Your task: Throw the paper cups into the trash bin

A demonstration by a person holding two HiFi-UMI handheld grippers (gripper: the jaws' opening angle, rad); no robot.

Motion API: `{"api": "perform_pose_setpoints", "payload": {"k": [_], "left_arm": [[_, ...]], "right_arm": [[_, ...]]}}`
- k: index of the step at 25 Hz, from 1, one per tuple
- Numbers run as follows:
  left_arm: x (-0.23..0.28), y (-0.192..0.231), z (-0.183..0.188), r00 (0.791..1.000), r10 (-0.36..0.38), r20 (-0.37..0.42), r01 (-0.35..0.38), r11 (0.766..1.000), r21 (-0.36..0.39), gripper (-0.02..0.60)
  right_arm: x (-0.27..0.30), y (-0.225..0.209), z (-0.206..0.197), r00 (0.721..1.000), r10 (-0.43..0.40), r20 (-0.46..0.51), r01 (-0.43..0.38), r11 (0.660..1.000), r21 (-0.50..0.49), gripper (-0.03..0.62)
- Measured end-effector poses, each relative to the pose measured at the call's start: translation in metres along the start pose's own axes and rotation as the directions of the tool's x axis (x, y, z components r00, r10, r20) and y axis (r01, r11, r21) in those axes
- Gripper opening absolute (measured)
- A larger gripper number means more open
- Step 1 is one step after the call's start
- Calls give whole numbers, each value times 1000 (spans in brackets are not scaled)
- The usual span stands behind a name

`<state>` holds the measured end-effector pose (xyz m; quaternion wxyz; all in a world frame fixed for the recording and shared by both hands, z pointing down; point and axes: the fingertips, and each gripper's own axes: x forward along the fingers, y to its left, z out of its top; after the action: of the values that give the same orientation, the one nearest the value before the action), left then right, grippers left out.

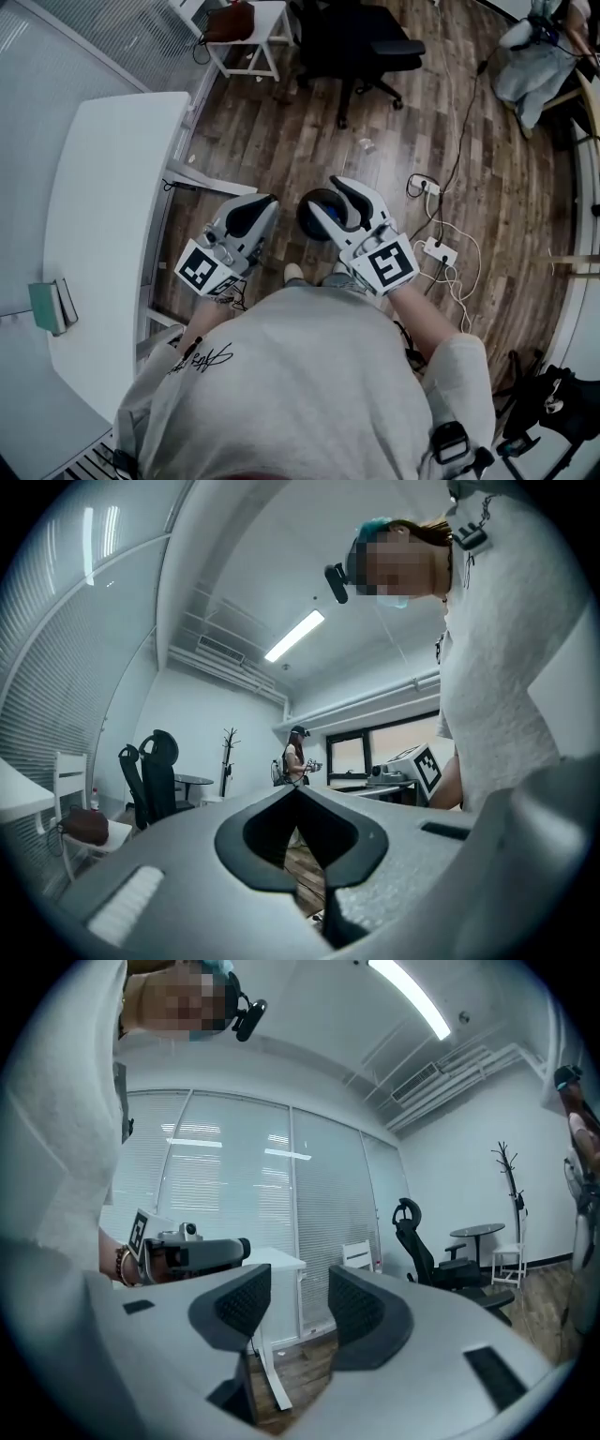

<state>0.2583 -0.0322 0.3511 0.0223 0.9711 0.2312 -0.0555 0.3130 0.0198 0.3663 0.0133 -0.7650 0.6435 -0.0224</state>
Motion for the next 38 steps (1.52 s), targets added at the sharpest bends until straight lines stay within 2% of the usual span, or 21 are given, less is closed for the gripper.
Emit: {"api": "perform_pose_setpoints", "payload": {"k": [6,10,18,29,38], "left_arm": [[-2,-8,13,999,-33,5,33,999,43,-6],[4,-16,17,998,-63,2,62,996,61,-6],[7,-21,24,998,-68,14,67,995,69,-6],[11,-29,33,997,-72,34,69,994,84,-6],[7,-29,34,997,-59,42,55,995,81,-6]], "right_arm": [[-4,10,25,999,0,37,1,999,-42,161],[-9,13,31,999,-2,53,3,1000,-30,132],[-19,16,35,998,-4,65,6,999,-34,77],[-26,12,40,996,-17,84,21,998,-55,47],[-22,20,38,997,3,78,1,999,-48,29]]}}
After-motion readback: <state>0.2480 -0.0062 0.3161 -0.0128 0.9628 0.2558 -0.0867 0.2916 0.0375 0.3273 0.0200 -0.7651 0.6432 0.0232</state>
